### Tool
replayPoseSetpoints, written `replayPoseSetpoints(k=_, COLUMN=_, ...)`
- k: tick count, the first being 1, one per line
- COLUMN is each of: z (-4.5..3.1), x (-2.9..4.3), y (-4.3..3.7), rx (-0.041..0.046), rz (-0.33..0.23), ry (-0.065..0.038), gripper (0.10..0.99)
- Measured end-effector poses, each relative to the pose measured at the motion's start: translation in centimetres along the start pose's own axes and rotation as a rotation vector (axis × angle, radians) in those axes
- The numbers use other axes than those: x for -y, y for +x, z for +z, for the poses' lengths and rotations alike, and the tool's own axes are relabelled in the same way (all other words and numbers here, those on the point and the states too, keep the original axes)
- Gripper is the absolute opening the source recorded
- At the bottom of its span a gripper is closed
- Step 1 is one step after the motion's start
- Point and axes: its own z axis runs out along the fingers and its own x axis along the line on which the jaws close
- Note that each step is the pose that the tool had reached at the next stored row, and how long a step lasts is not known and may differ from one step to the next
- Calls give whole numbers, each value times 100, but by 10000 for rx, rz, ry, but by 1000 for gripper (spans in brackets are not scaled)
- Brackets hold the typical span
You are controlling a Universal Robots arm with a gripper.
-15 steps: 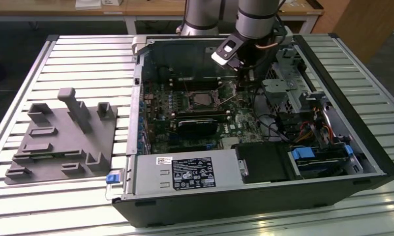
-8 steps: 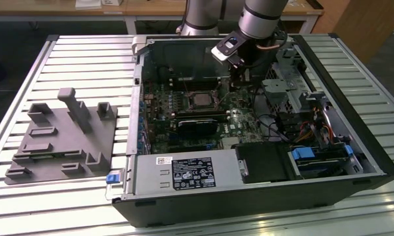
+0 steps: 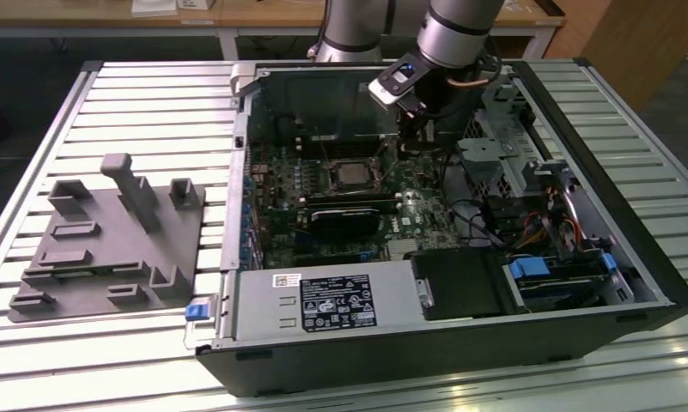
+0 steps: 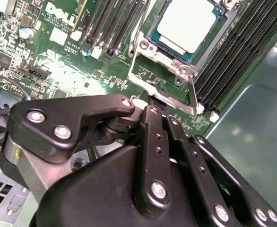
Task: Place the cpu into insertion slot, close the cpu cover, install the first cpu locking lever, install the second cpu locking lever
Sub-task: 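Close the cpu cover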
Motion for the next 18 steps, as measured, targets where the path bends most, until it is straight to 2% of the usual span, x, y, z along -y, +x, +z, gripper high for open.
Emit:
replayPoseSetpoints(k=6, z=17, x=111, y=1, rx=-1, rz=-1, ry=-56, gripper=106)
replayPoseSetpoints(k=13, z=40, x=261, y=1, rx=1, rz=-3, ry=-209, gripper=106)
replayPoseSetpoints(k=18, z=48, x=312, y=1, rx=1, rz=-14, ry=-264, gripper=106)
